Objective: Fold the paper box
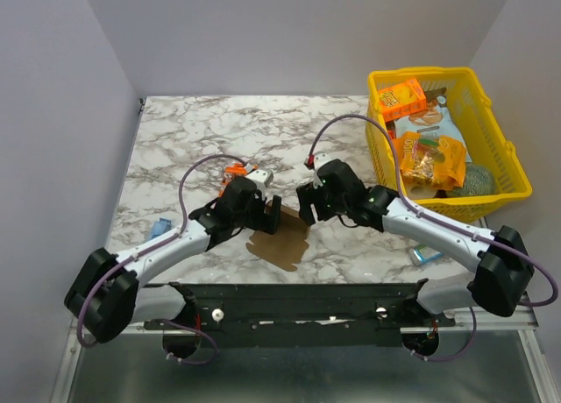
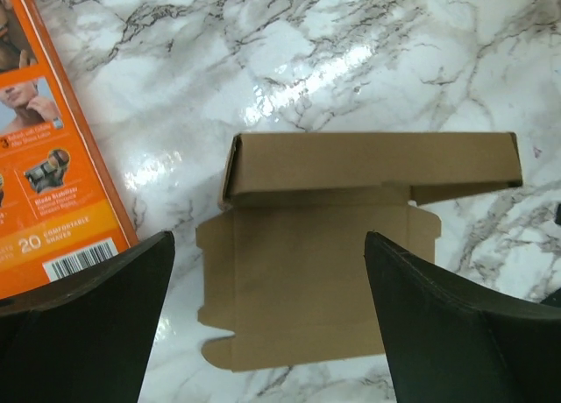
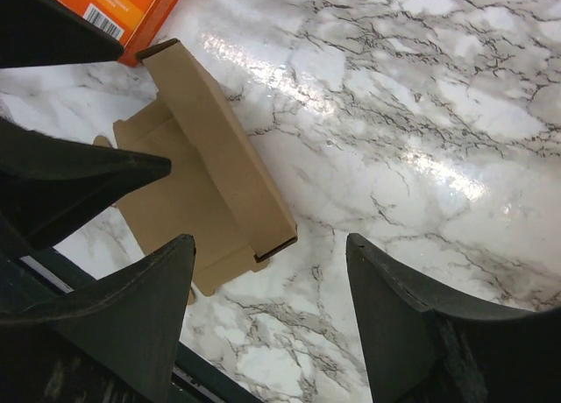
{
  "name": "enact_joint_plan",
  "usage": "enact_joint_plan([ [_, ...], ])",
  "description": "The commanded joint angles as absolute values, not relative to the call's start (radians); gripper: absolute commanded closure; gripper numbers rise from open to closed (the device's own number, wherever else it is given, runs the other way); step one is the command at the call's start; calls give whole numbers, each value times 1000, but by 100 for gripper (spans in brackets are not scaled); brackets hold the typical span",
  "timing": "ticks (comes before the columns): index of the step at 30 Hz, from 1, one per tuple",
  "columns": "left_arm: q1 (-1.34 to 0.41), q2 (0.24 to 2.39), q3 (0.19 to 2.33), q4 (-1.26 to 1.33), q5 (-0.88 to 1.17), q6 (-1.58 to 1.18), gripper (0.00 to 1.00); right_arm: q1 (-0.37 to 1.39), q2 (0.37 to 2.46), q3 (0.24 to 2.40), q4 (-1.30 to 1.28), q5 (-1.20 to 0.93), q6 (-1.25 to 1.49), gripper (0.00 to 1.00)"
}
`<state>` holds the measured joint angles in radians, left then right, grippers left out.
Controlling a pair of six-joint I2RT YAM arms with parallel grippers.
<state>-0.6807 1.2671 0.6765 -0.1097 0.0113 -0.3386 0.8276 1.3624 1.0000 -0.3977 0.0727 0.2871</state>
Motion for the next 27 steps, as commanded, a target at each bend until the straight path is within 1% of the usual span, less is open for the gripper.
enact_joint_plan([
  [1, -680, 1100, 612, -198, 57, -423, 1, 862, 1388, 1046, -417, 132, 187, 23],
  [2, -680, 1071, 603, -209, 45, -442, 1, 888, 1393, 1048, -410, 153, 186, 25],
  [3, -677, 1040, 591, -218, 37, -460, 1, 906, 1397, 1046, -387, 245, 189, 29],
  [4, -675, 979, 572, -238, 23, -509, 1, 925, 1411, 1052, -382, 279, 190, 32],
  [6, -651, 924, 568, -285, 14, -552, 1, 972, 1433, 1071, -377, 351, 199, 38],
  [9, -543, 827, 589, -374, 40, -574, 1, 1011, 1474, 1091, -344, 379, 183, 38],
  [10, -479, 806, 607, -397, 58, -572, 1, 1020, 1491, 1098, -339, 393, 163, 38],
  [12, -398, 752, 629, -416, 150, -549, 1, 1038, 1545, 1130, -341, 429, 147, 38],
  [14, -303, 738, 667, -446, 230, -506, 1, 1051, 1589, 1159, -341, 440, 117, 39],
  [17, -241, 767, 707, -471, 274, -453, 1, 1068, 1629, 1187, -341, 480, 81, 39],
  [22, -233, 802, 709, -445, 252, -382, 1, 1083, 1701, 1230, -345, 520, 45, 44],
  [24, -232, 811, 703, -431, 239, -374, 1, 1085, 1713, 1238, -350, 526, 41, 50],
  [26, -229, 822, 698, -425, 232, -364, 1, 1086, 1726, 1247, -353, 529, 35, 52],
  [27, -227, 825, 699, -428, 232, -361, 1, 1086, 1730, 1249, -359, 532, 34, 55],
])
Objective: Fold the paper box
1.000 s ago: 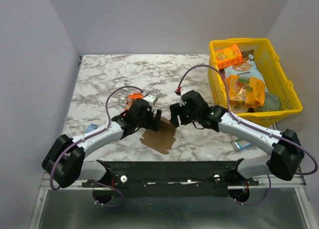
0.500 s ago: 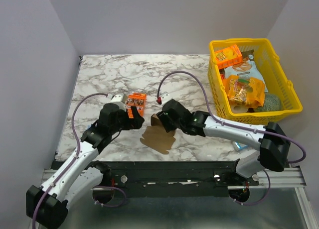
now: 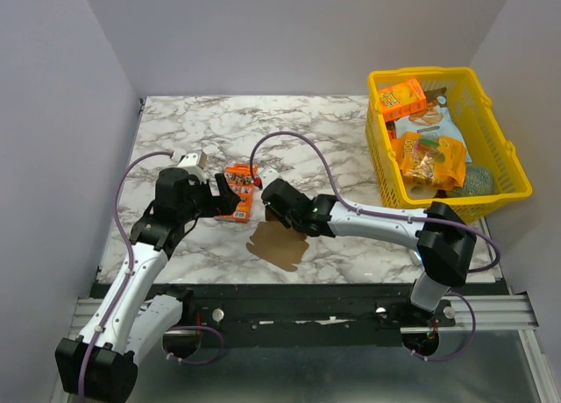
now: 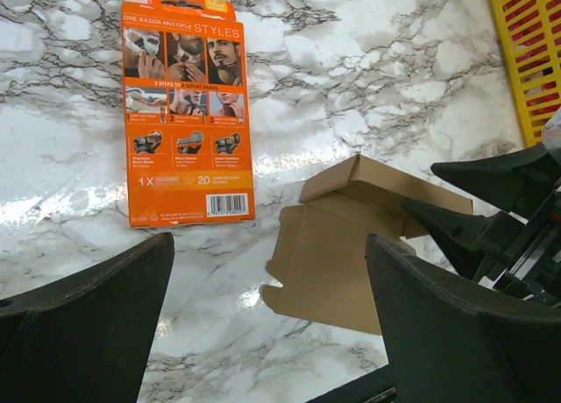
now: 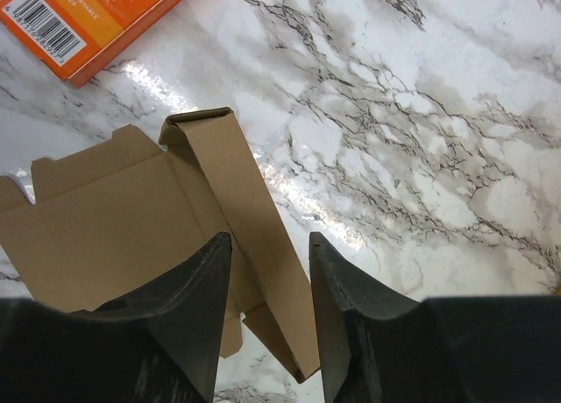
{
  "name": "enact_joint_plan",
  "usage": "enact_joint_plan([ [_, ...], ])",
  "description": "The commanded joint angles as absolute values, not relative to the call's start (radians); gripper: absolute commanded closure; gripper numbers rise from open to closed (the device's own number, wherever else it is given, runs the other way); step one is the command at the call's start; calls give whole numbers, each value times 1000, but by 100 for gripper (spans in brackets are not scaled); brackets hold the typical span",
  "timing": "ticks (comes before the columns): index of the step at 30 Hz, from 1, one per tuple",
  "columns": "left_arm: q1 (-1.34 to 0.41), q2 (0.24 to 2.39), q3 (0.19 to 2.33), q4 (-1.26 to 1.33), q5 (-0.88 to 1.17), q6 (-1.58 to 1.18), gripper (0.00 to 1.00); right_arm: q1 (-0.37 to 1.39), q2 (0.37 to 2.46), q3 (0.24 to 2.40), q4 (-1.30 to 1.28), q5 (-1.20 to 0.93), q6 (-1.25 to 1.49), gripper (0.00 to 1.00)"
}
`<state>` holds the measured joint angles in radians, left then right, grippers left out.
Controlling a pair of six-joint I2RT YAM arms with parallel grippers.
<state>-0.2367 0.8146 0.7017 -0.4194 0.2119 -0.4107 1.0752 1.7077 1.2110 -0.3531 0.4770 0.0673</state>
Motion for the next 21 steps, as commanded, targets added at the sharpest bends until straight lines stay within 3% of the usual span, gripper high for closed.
enact_joint_plan([
  [1, -222, 828, 699, -431, 230, -353, 1, 1085, 1739, 1250, -360, 535, 32, 56],
  [14, -216, 816, 695, -443, 229, -339, 1, 1039, 1813, 1233, -428, 549, 185, 67],
  [21, -215, 810, 690, -442, 248, -337, 1, 953, 1804, 1166, -439, 410, 331, 74],
])
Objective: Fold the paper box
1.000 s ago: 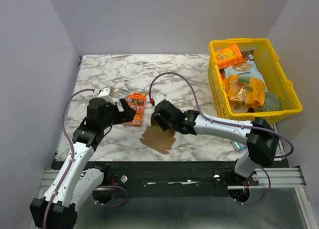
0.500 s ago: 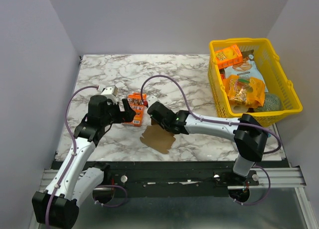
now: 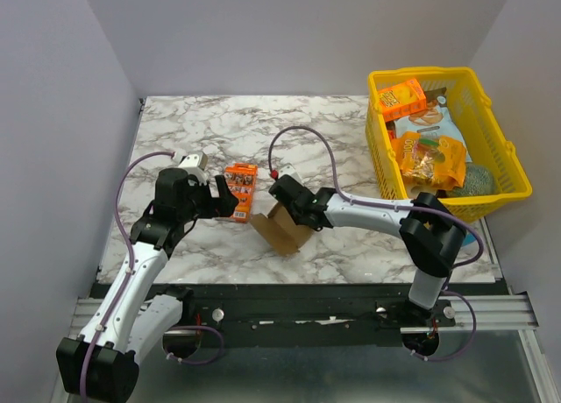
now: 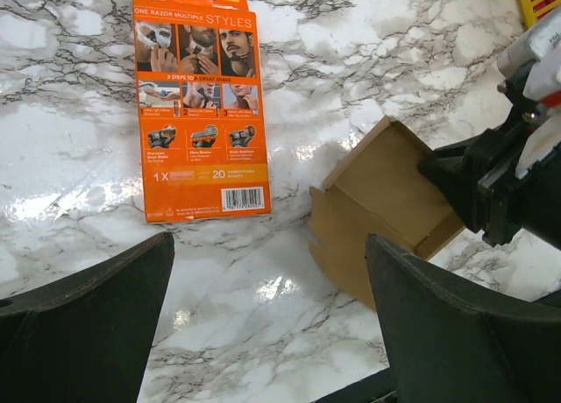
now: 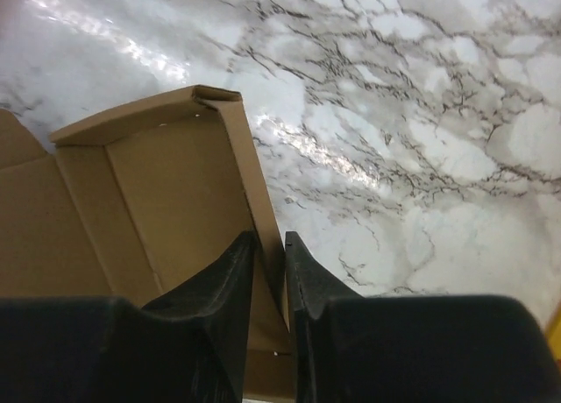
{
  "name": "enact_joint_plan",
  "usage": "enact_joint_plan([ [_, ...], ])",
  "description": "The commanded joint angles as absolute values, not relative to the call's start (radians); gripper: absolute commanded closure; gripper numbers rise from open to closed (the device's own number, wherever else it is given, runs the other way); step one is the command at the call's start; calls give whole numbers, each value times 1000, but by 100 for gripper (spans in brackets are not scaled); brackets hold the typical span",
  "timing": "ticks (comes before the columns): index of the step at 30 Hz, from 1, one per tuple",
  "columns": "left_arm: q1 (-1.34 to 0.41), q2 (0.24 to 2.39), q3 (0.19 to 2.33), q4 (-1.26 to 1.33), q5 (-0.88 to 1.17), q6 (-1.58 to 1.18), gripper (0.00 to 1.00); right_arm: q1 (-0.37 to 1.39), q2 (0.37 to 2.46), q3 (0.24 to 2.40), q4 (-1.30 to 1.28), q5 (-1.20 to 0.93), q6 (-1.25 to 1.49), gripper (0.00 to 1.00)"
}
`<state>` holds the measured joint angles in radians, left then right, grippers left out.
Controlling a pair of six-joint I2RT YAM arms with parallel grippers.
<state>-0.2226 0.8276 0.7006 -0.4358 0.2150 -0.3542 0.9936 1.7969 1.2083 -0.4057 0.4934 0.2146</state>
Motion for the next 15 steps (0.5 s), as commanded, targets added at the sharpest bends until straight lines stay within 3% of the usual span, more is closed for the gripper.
enact_joint_plan([
  [1, -216, 810, 687, -439, 261, -339, 1, 947, 1807, 1160, -437, 379, 368, 76],
  [8, -230, 790, 638, -403, 336, -405, 1, 904, 1815, 1098, -433, 278, 596, 80],
  [12, -255, 758, 604, -379, 357, -478, 1, 900, 1792, 1063, -390, 178, 709, 59],
  [15, -273, 735, 555, -324, 336, -531, 1, 890, 1786, 1037, -342, 106, 741, 51],
])
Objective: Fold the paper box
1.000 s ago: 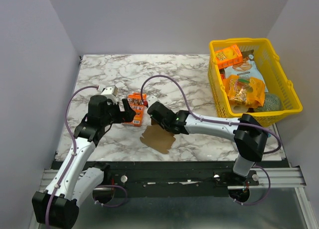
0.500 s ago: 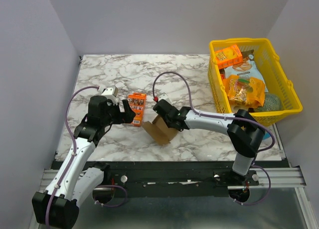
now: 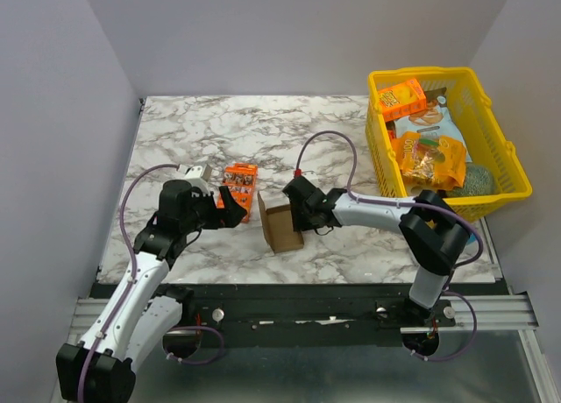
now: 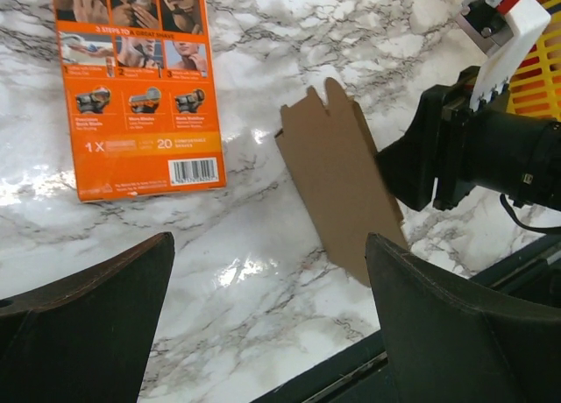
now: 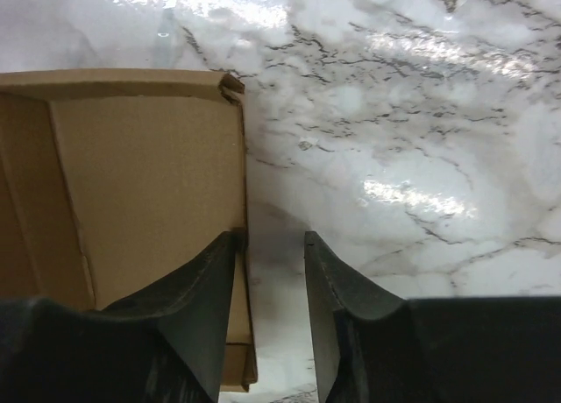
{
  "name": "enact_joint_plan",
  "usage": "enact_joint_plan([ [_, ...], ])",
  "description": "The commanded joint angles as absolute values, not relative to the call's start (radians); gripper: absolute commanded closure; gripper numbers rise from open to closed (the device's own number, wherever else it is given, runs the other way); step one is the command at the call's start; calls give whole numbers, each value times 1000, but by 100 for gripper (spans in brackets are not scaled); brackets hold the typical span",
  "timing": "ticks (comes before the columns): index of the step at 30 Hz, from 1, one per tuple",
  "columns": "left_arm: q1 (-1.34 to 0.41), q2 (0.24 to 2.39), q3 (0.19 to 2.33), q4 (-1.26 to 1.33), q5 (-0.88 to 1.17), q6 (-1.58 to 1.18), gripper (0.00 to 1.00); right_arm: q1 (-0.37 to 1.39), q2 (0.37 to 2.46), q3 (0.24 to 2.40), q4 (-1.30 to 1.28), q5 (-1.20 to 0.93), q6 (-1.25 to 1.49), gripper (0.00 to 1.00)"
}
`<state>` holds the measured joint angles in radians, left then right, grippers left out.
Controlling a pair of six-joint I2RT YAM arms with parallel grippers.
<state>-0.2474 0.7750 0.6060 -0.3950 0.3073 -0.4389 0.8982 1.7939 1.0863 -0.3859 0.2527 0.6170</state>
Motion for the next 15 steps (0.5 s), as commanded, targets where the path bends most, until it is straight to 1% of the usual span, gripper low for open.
enact_joint_plan([
  [1, -278, 733, 533, -299, 325, -561, 1, 885, 1779, 1028, -339, 94, 745, 47],
  [3, -285, 727, 519, -285, 292, -575, 1, 876, 1758, 1016, -336, 95, 746, 43],
  [4, -293, 727, 503, -281, 244, -589, 1, 876, 1726, 1009, -336, 101, 746, 38],
  [8, -296, 729, 460, -241, 183, -623, 1, 873, 1613, 979, -333, 101, 721, 30],
  [12, -302, 767, 426, -204, 140, -632, 1, 844, 1543, 950, -348, 101, 713, 28],
  [15, -328, 843, 423, -172, 121, -617, 1, 827, 1528, 922, -376, 173, 712, 29],
])
